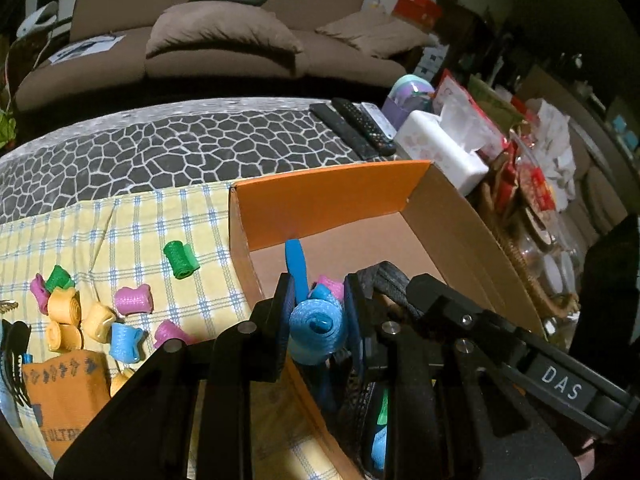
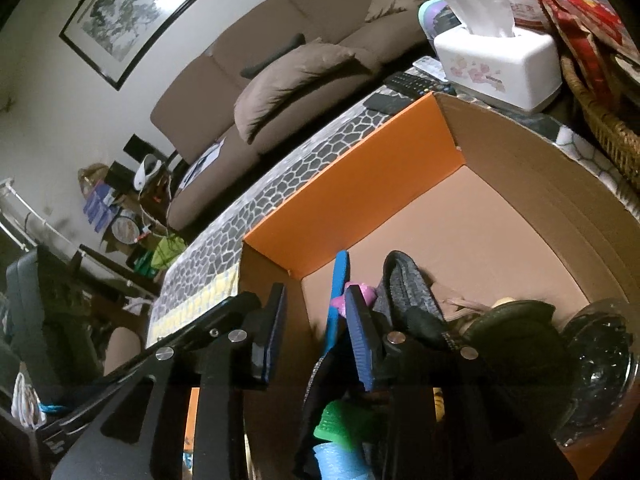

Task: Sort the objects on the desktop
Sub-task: 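Release the pink curler in the box while the left gripper drops the blue curler there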

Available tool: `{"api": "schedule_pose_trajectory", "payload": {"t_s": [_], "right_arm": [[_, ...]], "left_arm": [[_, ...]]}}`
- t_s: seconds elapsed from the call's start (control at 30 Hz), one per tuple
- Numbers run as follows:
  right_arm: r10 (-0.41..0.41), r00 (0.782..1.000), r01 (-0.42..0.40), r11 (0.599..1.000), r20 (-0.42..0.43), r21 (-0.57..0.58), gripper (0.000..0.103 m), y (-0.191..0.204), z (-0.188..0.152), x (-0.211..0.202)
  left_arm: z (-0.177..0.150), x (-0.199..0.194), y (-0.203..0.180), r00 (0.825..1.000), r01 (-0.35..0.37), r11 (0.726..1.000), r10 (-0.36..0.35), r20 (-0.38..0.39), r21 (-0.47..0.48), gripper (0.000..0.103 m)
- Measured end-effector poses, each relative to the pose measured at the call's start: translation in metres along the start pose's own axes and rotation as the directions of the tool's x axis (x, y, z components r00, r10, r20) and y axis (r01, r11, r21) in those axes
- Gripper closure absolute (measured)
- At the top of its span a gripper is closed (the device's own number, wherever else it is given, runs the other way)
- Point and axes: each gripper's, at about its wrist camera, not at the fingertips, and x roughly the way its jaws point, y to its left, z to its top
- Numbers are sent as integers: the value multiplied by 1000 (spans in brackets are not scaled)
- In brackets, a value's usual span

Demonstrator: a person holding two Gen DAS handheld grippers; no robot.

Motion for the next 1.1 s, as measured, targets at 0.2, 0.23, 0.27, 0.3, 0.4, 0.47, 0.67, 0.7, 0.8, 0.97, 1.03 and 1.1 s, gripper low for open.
{"api": "schedule_pose_trajectory", "payload": {"t_s": [0.2,0.23,0.27,0.3,0.4,0.47,0.67,0.7,0.8,0.97,1.03,1.1], "right_arm": [[-11,1000,11,1000,2,-5,69,0,0,-1],[-11,1000,11,1000,2,-4,68,0,0,-1],[-13,1000,13,1000,1,-4,68,1,0,-1],[-14,1000,14,1000,2,-6,68,1,0,-1],[-34,999,34,999,6,-25,60,2,-1,-1],[-51,999,51,998,10,-41,54,4,-2,-2],[-109,993,112,988,33,-102,36,9,-4,-4],[-118,992,122,986,38,-112,24,10,-4,-5],[-144,988,151,976,58,-156,13,16,-6,-5],[-185,979,202,949,90,-242,0,32,-11,-4],[-194,977,210,943,86,-258,0,35,-13,-3],[-202,975,219,936,88,-275,0,39,-14,-2]], "left_arm": [[1,-6,2,1000,13,1000,-13,14,-18,70],[2,-8,3,1000,17,1000,-16,16,-26,69],[3,-10,4,1000,18,999,-17,20,-30,69],[3,-13,4,1000,16,999,-15,26,-29,67],[2,-21,6,999,-3,1000,4,41,-22,60],[1,-26,8,999,-27,999,28,47,-17,59],[-8,-47,24,994,-71,997,75,77,-43,31],[-9,-50,26,993,-78,996,82,84,-47,25],[-14,-60,34,991,-88,994,94,98,-59,9],[-23,-73,49,989,-84,992,95,113,-93,0],[-28,-78,56,988,-91,990,104,116,-108,0],[-32,-82,63,988,-92,989,105,109,-118,0]]}}
